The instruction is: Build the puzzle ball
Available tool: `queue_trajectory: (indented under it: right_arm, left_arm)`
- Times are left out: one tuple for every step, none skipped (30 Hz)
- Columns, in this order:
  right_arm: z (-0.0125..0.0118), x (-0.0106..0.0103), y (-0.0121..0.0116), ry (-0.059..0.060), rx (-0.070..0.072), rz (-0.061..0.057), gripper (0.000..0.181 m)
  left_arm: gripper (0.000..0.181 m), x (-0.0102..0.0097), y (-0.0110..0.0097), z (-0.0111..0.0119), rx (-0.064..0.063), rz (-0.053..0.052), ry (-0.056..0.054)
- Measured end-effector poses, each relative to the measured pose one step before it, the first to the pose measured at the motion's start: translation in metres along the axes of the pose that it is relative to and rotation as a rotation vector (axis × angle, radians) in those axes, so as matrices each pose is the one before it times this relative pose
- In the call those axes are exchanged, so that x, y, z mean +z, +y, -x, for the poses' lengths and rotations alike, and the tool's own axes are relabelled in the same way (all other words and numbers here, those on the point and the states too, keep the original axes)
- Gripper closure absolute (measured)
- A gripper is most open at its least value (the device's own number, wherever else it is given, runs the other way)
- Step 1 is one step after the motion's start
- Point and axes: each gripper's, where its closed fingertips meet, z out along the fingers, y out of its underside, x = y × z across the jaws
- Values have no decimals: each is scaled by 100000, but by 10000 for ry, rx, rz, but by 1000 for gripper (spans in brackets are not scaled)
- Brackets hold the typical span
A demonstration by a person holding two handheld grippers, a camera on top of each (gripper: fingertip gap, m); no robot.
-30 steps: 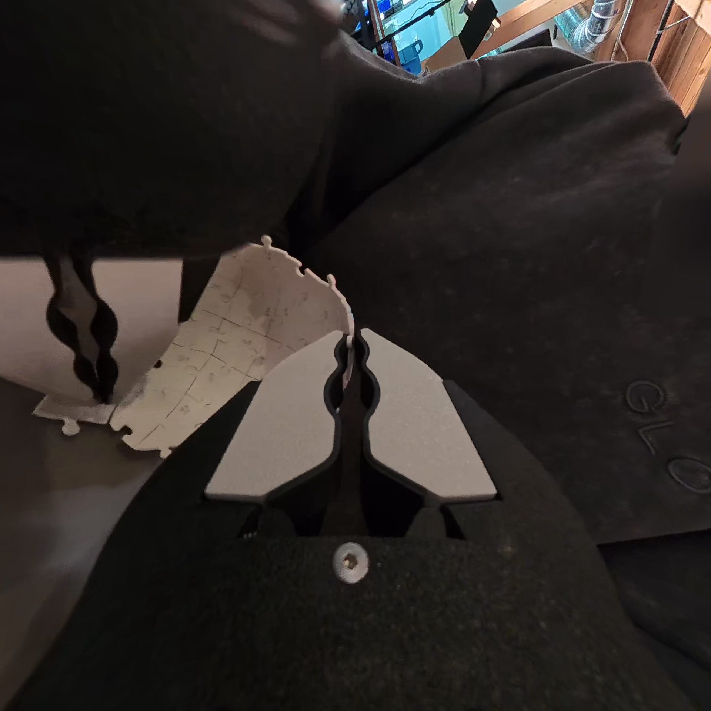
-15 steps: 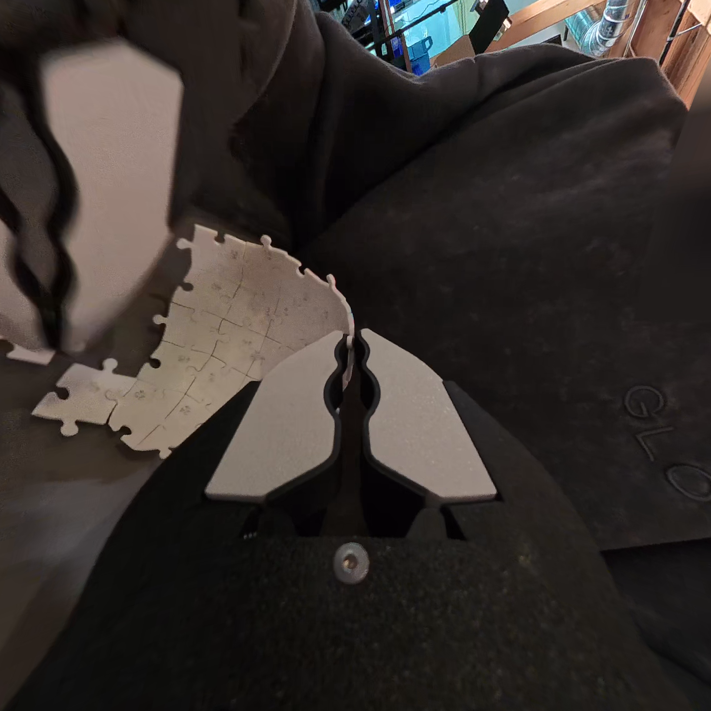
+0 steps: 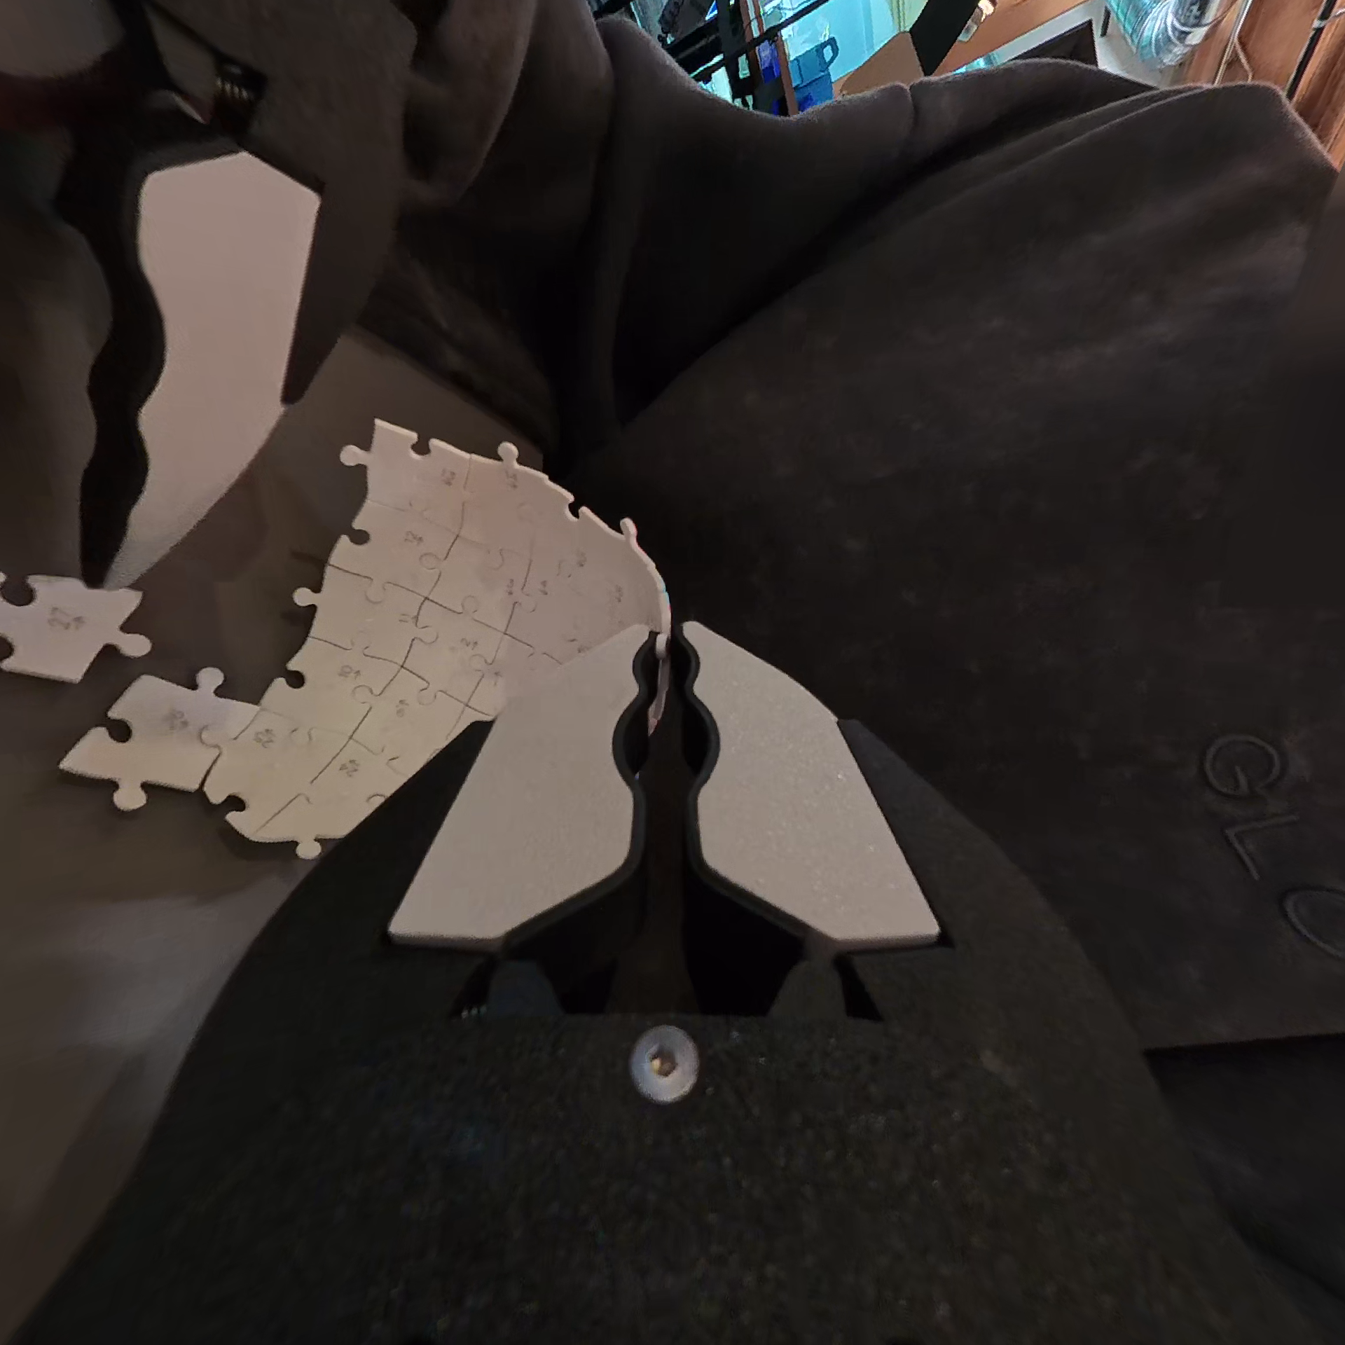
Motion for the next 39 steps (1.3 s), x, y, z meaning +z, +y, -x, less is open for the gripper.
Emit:
queue_trajectory:
  right_arm:
    - [-255, 147, 111, 44, -19, 85, 144]
    - [-282, 129, 117, 16, 57, 101, 145]
    - [-131, 57, 13, -122, 103, 46, 150]
    - [-115, 21, -107, -169, 148, -57, 154]
    - [-232, 6, -162, -151, 211, -93, 155]
    - [-137, 6, -131, -264, 260, -74, 156]
    - [-42, -28, -254, -325, 255, -112, 157]
    - [66, 13, -174, -337, 221, -21, 157]
    - [108, 66, -79, -278, 139, 54, 159]
    - [76, 65, 55, -152, 60, 137, 162]
    - [46, 53, 55, -27, -5, 120, 162]
    - [58, 73, 1, 17, -66, 41, 162]
    - [55, 57, 32, 37, -68, 22, 164]
    - [94, 73, 174, 35, -86, 127, 169]
    - [57, 102, 232, 88, -124, 192, 176]
    - [21, 76, 164, 129, -169, 165, 179]
    - [95, 77, 101, 90, -116, 108, 180]
    - [102, 58, 118, 68, -92, 119, 181]
    - [56, -6, 90, 80, -40, 78, 181]
    - [64, -56, 77, 35, 63, 38, 181]
    - [155, -102, -25, -77, 151, -57, 181]
    - [302, -232, -185, -201, 187, -186, 181]
    - [466, -337, -302, -278, 140, -268, 181]
    - [365, -406, -305, -153, 32, -257, 181]
    - [110, -414, -263, 66, -124, -222, 181]
    - [20, -360, -283, 171, -314, -242, 181]
    - [34, -237, -270, 178, -371, -276, 181]
    - [-36, -20, -8, 215, -334, -124, 173]
    - [-34, 171, 380, 144, -419, 157, 155]
    - [22, 234, 649, 105, -312, 390, 154]
    - [-33, 254, 537, 116, -276, 359, 154]
    - [-124, 264, 344, 137, -255, 231, 153]
    - [-81, 232, 232, 67, -245, 193, 153]
    - [-5, 208, 78, -10, -213, 99, 153]
    - [-50, 219, 29, -28, -243, 47, 153]
    - [-36, 226, 105, -37, -214, 104, 153]
    - [52, 133, -234, -76, -163, -83, 153]
    - [62, 152, -56, -94, -72, 47, 153]
    - [106, 54, -74, -108, -40, 35, 158]
  left_arm:
    - [179, 3, 47, -19, 17, 13, -30]
    - [179, -20, 30, -5, 4, -6, -18]
    - [179, -14, 8, -8, -5, -16, -10]
    - [179, -19, 23, 4, 2, -13, -9]
    - [179, -11, 5, 0, 9, -12, -7]
    - [179, 2, 11, -3, 4, -7, -1]
    - [179, 20, 10, 3, 3, -3, 0]
    - [179, 28, -7, 2, 6, -1, -2]
    - [179, 35, 18, -10, 2, 12, 0]
    - [179, 33, 42, -11, -1, 33, -2]
    - [179, 20, 37, -26, 10, 19, -10]
    - [179, 0, 5, -20, 10, 2, -15]
    - [179, -12, 23, -7, 2, 13, -12]
    - [179, -26, 3, -6, 11, 8, -8]
    - [179, -26, -29, 3, 7, -12, -5]
    - [179, -19, -26, 30, -8, -11, -2]
    - [179, -21, -22, 18, -6, -8, 8]
    - [179, 2, -16, 14, -2, -7, 16]
    - [179, 3, 5, -2, -3, 7, 8]
    - [179, 24, 27, -7, 14, 15, -4]
    - [179, 27, 34, -12, 20, 20, -7]
    - [179, 23, 40, -18, 13, 25, -6]
    - [179, 23, 45, -10, 11, 20, -8]
    - [179, 13, 26, -7, 8, 12, -7]
    - [179, -3, 15, -10, 3, 4, -2]
    - [179, -14, 21, -8, -1, 4, 3]
    - [179, -13, 36, 4, -4, 9, 6]
    - [179, -12, 26, -8, -6, 5, 7]
    - [179, -13, 8, 1, -2, -5, 5]
    - [179, -14, 4, -4, -2, 0, 3]
    - [179, 2, 20, -8, -6, 3, 6]
    - [179, 8, 32, -17, -5, 15, 11]
    - [179, 8, 43, -29, -3, 22, 12]
    - [179, 14, 52, -28, -7, 26, 6]
    - [179, 9, 80, -34, -11, 44, 5]
    - [179, 5, 100, -63, 2, 55, 7]
    - [179, -13, 104, -68, 3, 58, 5]
    - [179, -25, 102, -47, -11, 58, 1]
    - [179, -42, 66, -34, -25, 41, 3]
